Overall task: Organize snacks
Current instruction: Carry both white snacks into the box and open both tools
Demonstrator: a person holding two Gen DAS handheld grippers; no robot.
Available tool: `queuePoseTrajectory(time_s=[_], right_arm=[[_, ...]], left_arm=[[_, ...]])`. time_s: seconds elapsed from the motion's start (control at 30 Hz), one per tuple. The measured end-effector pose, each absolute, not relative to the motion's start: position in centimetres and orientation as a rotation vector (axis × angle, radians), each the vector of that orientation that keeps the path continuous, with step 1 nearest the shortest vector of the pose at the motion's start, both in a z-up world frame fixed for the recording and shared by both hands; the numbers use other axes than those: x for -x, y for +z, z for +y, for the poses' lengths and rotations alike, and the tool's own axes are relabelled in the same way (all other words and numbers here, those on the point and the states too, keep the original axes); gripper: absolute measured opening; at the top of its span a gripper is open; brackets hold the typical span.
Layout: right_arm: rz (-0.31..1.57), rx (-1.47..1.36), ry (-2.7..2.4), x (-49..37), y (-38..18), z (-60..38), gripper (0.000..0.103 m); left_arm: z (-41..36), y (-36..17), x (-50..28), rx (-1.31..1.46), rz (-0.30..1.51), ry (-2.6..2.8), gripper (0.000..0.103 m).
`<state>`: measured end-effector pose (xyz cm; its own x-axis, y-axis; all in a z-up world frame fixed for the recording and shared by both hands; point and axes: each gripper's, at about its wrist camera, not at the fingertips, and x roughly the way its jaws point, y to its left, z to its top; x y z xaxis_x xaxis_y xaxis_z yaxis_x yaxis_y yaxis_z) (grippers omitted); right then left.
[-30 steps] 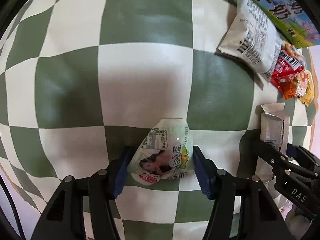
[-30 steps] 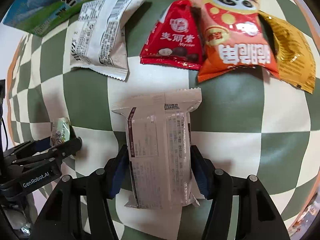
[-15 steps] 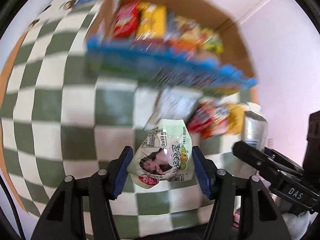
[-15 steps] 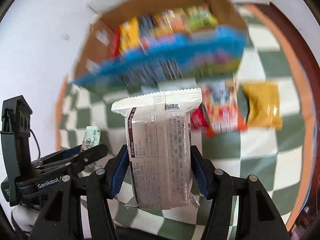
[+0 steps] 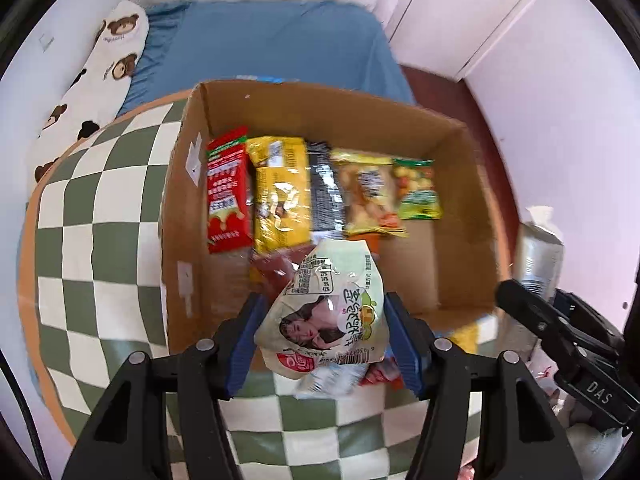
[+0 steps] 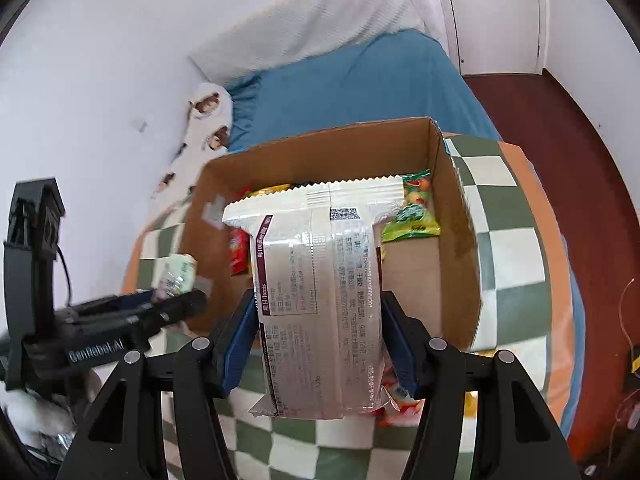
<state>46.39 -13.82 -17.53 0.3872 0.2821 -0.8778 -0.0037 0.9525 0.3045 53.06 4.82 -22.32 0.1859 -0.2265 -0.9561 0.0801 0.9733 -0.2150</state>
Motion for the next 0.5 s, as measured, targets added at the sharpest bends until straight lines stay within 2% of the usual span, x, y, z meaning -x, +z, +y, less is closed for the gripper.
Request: queuePoseTrajectory(time_s=[0.27, 0.5], right_arm=[[1.298, -0.178, 0.133, -51.4, -23.9, -13.4, 0.062], [1.35, -0.175, 0.093, -52.6, -27.9, -14.0, 0.062]], left_arm=[[5.7, -29.7, -57.1, 0.02, 1.551, -0.108, 0.057], [5.7, -32.6, -57.1, 0.022, 1.61, -0.089, 0.058]])
